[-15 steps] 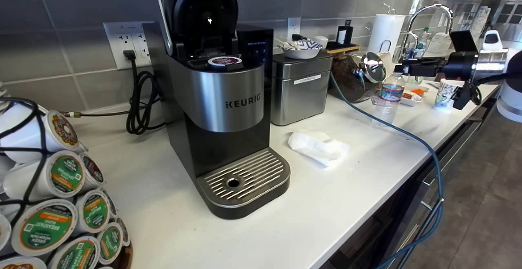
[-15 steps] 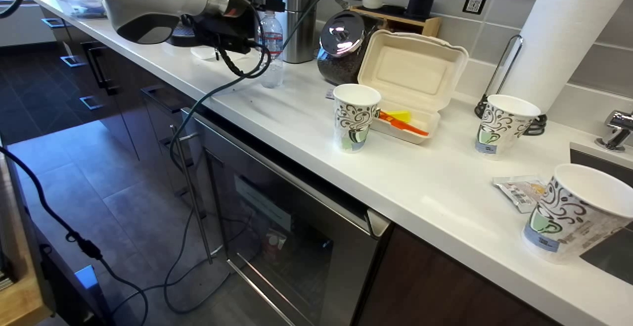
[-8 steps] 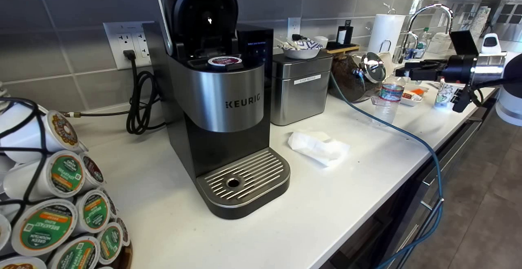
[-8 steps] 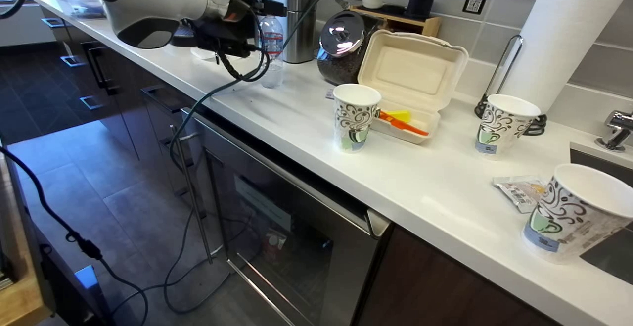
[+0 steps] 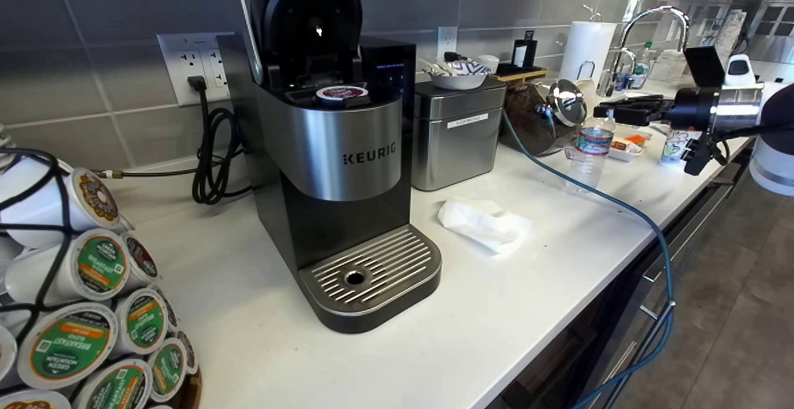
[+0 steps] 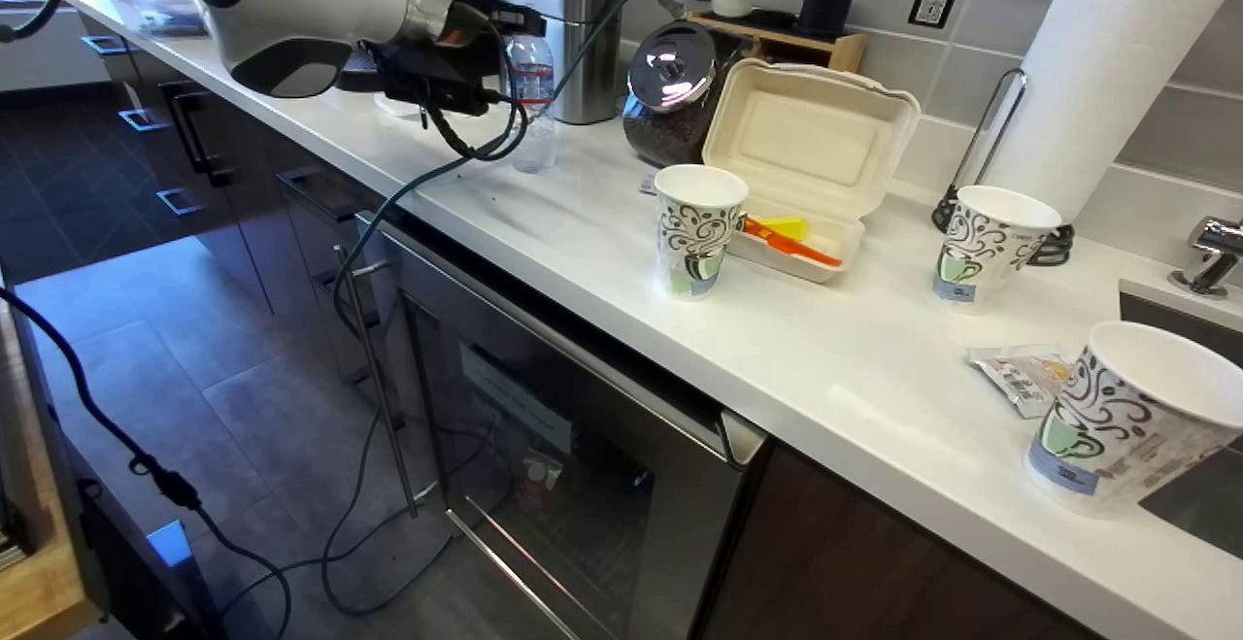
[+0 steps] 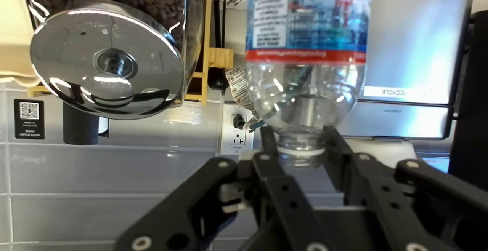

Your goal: Put the clear bottle into the cupboard

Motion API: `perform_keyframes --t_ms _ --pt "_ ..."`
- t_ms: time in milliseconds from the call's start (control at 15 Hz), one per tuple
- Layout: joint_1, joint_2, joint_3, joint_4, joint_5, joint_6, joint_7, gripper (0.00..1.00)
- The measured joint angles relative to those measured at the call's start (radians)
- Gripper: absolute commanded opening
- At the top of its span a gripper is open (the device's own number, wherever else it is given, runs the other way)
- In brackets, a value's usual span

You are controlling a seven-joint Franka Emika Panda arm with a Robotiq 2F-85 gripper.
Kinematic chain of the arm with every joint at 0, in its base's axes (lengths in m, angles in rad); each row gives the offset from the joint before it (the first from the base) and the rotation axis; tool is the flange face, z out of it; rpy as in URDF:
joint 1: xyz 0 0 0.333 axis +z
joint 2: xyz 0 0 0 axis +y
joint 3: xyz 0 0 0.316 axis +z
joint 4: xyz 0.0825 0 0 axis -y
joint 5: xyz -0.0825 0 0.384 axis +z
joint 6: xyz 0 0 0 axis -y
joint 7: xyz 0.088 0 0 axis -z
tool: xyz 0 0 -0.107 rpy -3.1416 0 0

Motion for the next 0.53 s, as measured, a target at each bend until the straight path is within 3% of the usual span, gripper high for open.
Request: perform_keyframes --t_ms 533 --pt "0.000 0.010 0.015 -0.003 -0.001 -0.006 0.042 0.08"
